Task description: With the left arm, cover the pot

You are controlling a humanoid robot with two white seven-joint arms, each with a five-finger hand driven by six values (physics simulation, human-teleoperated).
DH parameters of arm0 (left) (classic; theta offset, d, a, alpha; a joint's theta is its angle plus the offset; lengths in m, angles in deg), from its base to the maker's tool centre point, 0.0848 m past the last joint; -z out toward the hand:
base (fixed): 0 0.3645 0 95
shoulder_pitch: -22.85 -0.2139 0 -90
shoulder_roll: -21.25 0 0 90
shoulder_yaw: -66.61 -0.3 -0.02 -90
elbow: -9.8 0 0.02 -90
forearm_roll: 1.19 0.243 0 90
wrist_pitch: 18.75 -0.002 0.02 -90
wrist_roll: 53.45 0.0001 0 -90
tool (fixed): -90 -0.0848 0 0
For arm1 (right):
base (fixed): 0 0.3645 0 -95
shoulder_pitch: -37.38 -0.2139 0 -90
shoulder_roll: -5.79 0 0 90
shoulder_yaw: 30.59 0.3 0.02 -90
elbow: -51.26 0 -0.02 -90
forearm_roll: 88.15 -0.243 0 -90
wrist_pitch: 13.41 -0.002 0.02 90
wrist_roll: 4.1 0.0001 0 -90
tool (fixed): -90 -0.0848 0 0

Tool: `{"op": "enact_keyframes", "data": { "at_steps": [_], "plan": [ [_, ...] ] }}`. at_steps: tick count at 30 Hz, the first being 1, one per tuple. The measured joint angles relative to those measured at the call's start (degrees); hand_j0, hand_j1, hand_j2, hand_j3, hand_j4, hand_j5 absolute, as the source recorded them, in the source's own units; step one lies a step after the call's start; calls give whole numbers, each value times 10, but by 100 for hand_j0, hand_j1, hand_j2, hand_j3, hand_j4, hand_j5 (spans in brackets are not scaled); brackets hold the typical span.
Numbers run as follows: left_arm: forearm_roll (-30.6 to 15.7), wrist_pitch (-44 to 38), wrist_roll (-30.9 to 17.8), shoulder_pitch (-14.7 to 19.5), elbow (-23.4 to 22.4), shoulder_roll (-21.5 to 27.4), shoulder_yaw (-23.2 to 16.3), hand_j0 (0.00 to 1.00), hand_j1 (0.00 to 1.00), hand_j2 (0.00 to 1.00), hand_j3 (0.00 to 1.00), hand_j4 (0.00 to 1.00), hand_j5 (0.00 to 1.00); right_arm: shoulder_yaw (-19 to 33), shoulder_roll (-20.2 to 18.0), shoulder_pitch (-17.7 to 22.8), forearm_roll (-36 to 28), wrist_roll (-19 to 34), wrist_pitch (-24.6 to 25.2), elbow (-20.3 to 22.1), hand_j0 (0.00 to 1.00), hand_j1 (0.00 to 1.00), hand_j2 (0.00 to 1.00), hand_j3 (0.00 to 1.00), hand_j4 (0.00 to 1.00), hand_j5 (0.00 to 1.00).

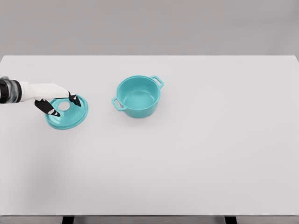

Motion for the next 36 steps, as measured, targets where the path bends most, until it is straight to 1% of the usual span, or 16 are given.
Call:
{"op": "enact_keyframes", "data": {
  "at_steps": [3, 6, 8, 13, 15, 17, 28, 36],
  "plan": [
    [-1, -1, 0, 0, -2, -1, 1, 75, 75, 75, 75, 75, 75, 0, 0, 0, 0, 0, 0, 0, 100, 100, 100, 100, 100, 100],
    [-1, -1, 1, 0, -3, -1, 1, 73, 73, 73, 73, 73, 73, 0, 0, 0, 0, 0, 0, 0, 100, 100, 100, 100, 100, 100],
    [-1, -1, 1, 0, -3, -2, 1, 70, 70, 70, 70, 70, 70, 0, 0, -1, 0, 0, 0, 0, 100, 100, 100, 100, 100, 100],
    [1, -1, 1, 0, -3, -2, 1, 66, 66, 66, 66, 66, 66, 0, 0, 0, 0, 0, 0, 0, 100, 100, 100, 100, 100, 100],
    [2, -2, 2, 0, -4, -4, 2, 60, 60, 60, 60, 60, 60, 0, 0, 0, 0, 0, 0, 0, 100, 100, 100, 100, 100, 100],
    [2, -2, 1, 0, -4, -5, 2, 58, 58, 58, 58, 58, 58, 0, 0, 0, 0, 0, 0, 0, 100, 100, 100, 100, 100, 100],
    [4, 1, 0, 0, -3, -6, 0, 48, 48, 48, 48, 48, 48, 0, 0, 0, 0, 0, 0, 0, 100, 100, 100, 100, 100, 100],
    [3, 7, 0, 10, 4, -5, 0, 48, 48, 48, 48, 48, 48, 0, 0, 0, 0, 0, 0, 0, 100, 100, 100, 100, 100, 100]
  ]
}}
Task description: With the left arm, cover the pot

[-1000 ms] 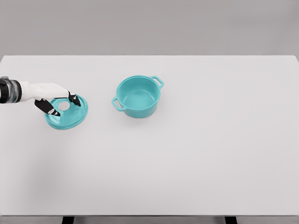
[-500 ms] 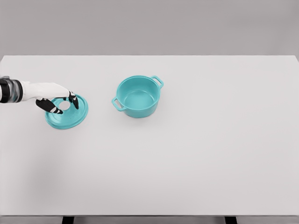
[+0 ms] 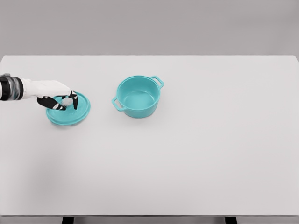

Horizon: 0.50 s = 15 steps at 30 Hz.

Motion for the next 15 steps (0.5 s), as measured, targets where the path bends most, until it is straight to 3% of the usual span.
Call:
{"op": "enact_keyframes", "data": {
  "at_steps": [15],
  "plan": [
    [-3, 7, 0, 34, 28, -6, 1, 48, 48, 48, 48, 48, 48, 0, 0, 0, 0, 0, 0, 0, 100, 100, 100, 100, 100, 100]
  ]
}}
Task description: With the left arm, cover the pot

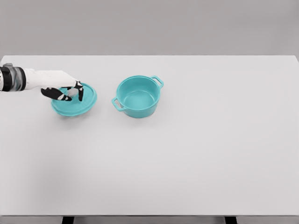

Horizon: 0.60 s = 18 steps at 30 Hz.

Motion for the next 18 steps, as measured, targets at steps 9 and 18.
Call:
{"op": "enact_keyframes", "data": {
  "at_steps": [9, 18],
  "plan": [
    [-5, 2, 0, 22, 20, -15, -1, 48, 48, 48, 48, 48, 48, 0, 0, 0, 0, 0, 0, 0, 100, 100, 100, 100, 100, 100],
    [-19, 2, 0, 40, 43, -19, -1, 48, 48, 48, 48, 48, 48, 0, 0, 0, 0, 0, 0, 0, 100, 100, 100, 100, 100, 100]
  ]
}}
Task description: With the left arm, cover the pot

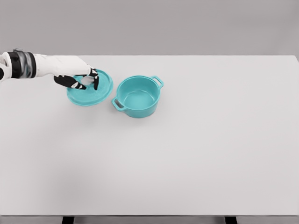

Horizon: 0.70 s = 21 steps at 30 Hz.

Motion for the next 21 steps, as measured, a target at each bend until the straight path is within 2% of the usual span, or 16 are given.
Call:
{"op": "enact_keyframes", "data": {
  "at_steps": [6, 16, 21],
  "plan": [
    [-5, 1, 0, 11, 16, -1, 0, 48, 48, 48, 48, 48, 48, 0, 0, -1, 0, 0, 0, 0, 100, 100, 100, 100, 100, 100],
    [-8, 0, 0, 25, 19, -30, -5, 49, 49, 49, 49, 49, 49, 0, 0, -1, 0, 0, 0, 0, 100, 100, 100, 100, 100, 100],
    [-9, -6, 0, 54, 17, -63, -31, 49, 49, 49, 49, 49, 49, 0, 0, -1, 0, 0, 0, 0, 100, 100, 100, 100, 100, 100]
  ]
}}
